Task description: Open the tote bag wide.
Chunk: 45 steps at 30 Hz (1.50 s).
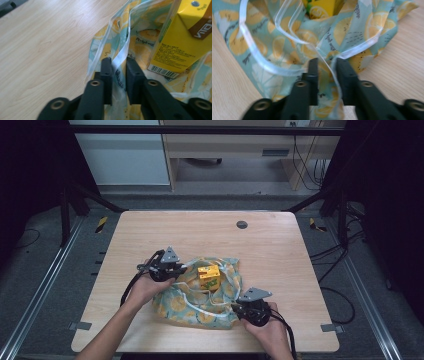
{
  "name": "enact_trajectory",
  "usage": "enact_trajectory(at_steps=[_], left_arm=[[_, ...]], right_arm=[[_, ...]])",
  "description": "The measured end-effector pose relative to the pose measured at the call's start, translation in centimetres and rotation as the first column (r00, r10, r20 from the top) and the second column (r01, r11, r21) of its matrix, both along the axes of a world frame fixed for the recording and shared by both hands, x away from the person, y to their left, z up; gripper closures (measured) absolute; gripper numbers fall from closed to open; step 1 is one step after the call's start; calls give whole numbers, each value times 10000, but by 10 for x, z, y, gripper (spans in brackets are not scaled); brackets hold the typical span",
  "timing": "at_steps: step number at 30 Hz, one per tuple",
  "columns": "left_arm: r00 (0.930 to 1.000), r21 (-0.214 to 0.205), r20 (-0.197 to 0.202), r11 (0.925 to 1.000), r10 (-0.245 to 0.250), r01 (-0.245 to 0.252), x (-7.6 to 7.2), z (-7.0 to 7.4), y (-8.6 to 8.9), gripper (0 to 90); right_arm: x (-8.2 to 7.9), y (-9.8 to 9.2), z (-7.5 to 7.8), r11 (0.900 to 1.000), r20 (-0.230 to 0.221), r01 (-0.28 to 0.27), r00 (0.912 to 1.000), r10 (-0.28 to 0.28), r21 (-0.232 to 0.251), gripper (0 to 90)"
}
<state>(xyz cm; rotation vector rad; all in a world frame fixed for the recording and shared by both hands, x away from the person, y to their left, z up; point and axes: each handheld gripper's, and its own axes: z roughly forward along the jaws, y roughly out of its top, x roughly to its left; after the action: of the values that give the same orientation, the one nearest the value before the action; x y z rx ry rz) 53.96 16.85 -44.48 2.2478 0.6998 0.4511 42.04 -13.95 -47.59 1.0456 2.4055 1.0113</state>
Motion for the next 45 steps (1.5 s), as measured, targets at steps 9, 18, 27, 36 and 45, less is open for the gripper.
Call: enact_trajectory(at_steps=[9,18,27,36,45], left_arm=[[9967,-162,-49,9966,810,-811,6,-16,5,877],[9935,-268,-129,9931,1135,-1138,11,-27,7,886],[9921,-309,-69,9917,1250,-1251,12,-30,7,888],[9927,-16,167,9928,1199,-1198,6,-33,7,889],[9929,141,194,9929,1175,-1178,3,-36,7,881]], right_arm=[[3,0,-5,9966,-319,-436,9986,414,-705,897],[7,-15,-5,9940,-304,-203,9994,172,-1075,899],[12,-23,-5,9925,-32,196,9998,-201,-1205,899],[16,-30,-6,9903,152,628,9980,-614,-1237,899],[18,-33,-7,9916,173,802,9967,-789,-1018,896]])
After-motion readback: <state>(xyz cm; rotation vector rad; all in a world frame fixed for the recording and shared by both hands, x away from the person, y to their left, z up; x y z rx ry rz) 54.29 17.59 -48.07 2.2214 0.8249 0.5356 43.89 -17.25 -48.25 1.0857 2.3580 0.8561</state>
